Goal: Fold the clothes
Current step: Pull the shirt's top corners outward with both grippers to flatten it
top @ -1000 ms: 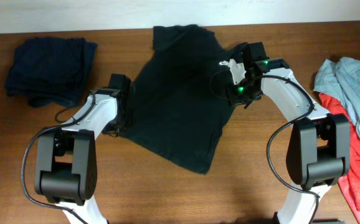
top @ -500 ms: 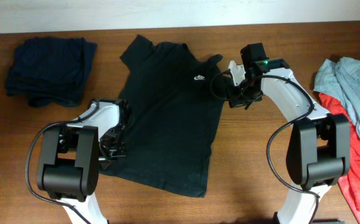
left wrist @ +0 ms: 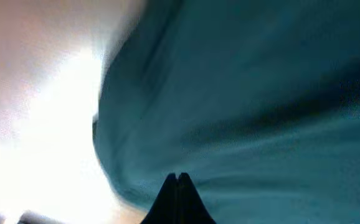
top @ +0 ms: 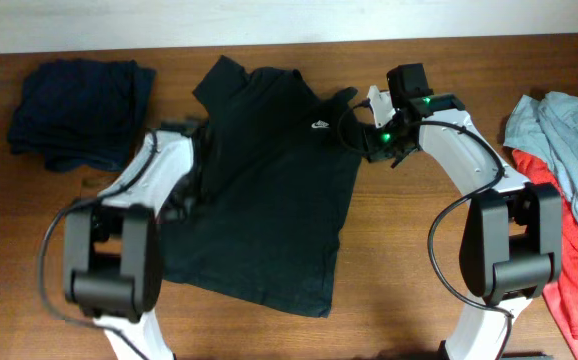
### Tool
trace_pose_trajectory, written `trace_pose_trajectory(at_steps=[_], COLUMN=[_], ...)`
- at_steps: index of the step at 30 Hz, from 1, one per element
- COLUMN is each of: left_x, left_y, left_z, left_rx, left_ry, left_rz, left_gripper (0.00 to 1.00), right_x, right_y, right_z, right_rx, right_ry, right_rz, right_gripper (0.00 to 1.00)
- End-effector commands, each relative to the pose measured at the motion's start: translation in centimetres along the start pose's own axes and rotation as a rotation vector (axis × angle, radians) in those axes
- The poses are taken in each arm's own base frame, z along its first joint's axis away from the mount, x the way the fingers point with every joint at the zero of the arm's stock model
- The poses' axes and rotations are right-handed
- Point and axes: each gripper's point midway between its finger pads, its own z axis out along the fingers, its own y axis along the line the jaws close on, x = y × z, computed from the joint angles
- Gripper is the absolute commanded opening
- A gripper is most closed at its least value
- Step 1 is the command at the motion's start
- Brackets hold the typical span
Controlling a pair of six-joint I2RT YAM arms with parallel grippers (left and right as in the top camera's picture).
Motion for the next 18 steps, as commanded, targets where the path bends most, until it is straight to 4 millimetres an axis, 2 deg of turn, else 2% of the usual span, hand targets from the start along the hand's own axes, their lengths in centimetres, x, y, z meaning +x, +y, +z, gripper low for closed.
trace_pose_trajectory(at_steps=[1, 4, 5, 7, 8, 11, 16, 18], left_x=[-3.8, -5.8, -6.3, -7.1, -7.3, -7.4, -7.4, -7.4], left_y=[-2.5, -4.2, -4.7, -5.5, -5.7, -5.8, -5.8, -5.8], left_z=[-8.3, -10.9, -11.4, -11.8, -11.9, -12.0, -12.0, -12.0], left_rx=[0.163, 0.227, 0.242, 0.262, 0.267, 0.269, 0.269, 0.269], left_ry=[-0.28, -0.414, -0.443, -0.481, -0.49, -0.495, -0.495, -0.495], left_rz=[-0.003, -0.001, 0.0, 0.002, 0.001, 0.002, 0.002, 0.002], left_gripper=[0.07, 0.21, 0.34, 0.87, 0.99, 0.99, 0.99, 0.99], right_x=[-1.7, -2.7, -2.9, -3.0, -3.1, -3.2, -3.8, -4.0], right_y=[-0.5, -0.8, -0.8, -0.8, -0.8, -0.8, -0.8, -0.1], right_z=[-0.5, -0.6, -0.6, -0.6, -0.6, -0.7, 0.5, 1.3], right_rx=[0.026, 0.044, 0.045, 0.048, 0.048, 0.049, 0.048, 0.046], right_ry=[-0.067, -0.106, -0.113, -0.119, -0.121, -0.126, -0.147, -0.149], right_rz=[-0.02, -0.029, -0.044, -0.08, -0.083, -0.084, -0.1, -0.185], right_gripper=[0.06, 0.06, 0.1, 0.17, 0.2, 0.37, 0.39, 0.39])
